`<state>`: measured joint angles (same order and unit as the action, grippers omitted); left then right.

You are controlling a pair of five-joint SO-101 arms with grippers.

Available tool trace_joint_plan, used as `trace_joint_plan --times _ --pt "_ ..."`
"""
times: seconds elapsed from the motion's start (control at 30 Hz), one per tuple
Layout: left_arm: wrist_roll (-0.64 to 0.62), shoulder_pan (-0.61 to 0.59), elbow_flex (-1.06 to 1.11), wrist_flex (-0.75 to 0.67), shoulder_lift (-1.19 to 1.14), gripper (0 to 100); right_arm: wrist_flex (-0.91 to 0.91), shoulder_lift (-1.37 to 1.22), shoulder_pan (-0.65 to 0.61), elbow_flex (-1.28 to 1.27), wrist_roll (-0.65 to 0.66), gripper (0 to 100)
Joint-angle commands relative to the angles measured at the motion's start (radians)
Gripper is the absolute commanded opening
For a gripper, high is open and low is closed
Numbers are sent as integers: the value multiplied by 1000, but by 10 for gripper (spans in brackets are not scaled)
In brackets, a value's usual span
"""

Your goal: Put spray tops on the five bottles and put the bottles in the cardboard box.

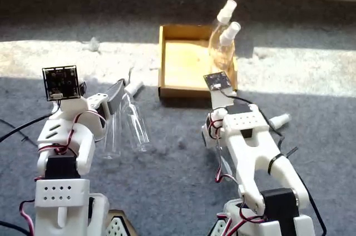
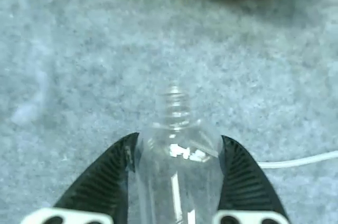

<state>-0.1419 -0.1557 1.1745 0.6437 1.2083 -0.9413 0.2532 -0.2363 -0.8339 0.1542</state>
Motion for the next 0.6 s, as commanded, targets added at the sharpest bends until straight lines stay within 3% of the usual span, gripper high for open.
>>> trace_joint_plan --times 0.0,0.57 --pt "-8 15 -8 -21 -1 305 12 39 21 1 -6 215" --pt "-8 15 -8 -20 2 305 -139 35 -41 102 135 226"
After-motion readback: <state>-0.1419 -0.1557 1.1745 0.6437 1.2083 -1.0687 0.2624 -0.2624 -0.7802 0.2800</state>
